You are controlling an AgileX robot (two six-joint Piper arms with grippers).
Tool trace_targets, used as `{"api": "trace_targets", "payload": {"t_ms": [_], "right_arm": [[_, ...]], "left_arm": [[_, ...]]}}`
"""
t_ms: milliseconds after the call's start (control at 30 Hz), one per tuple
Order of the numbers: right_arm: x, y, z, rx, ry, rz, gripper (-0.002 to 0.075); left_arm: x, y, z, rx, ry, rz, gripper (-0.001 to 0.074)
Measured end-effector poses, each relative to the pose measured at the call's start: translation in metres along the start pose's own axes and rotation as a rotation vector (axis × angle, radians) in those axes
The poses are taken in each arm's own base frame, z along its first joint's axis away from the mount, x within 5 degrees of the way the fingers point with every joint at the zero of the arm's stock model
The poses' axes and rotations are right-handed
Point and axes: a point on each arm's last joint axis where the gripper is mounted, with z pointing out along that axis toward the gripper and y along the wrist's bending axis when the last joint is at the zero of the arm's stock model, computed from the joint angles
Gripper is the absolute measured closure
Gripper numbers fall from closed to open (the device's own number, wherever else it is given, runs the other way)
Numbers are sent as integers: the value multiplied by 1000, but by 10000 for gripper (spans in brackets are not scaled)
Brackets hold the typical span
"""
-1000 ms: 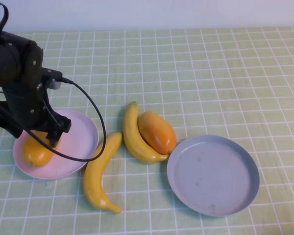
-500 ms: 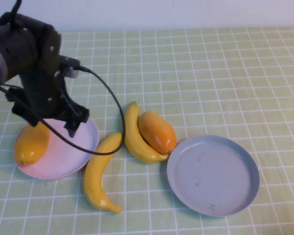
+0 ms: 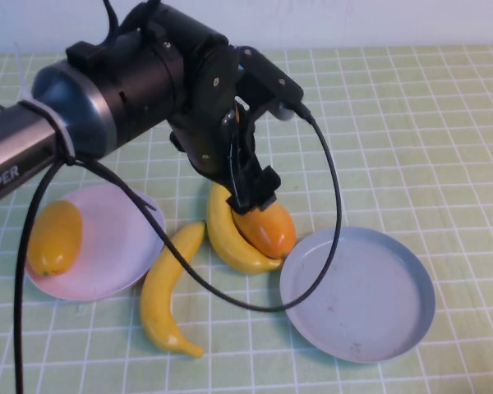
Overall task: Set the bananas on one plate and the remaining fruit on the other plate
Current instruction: Put one type of fruit in the left plate
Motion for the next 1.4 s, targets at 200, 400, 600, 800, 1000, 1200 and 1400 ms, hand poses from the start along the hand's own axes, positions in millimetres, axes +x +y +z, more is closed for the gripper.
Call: {"api": "trace_targets", "payload": {"t_ms": [200,400,600,800,1000,1200,1400], "right_arm": [[0,0,0,0,0,0,741],[0,0,0,0,0,0,741],[0,0,0,0,0,0,741],[0,0,0,0,0,0,742],[0,0,0,0,0,0,741],[0,0,0,0,0,0,741],[0,0,0,0,0,0,741]], "left_arm": [[-1,-7,-3,86,-17,539,160],[-5,-11,19,115,-34,839,191],[-9,-14,55,126,-52,1021,211],[-12,-19,65,155,-108,1078,252],[-11,-20,73,181,-115,1092,265],[-8,-15,80,192,-106,1086,266],[-7,-11,91,193,-108,1106,267]]}}
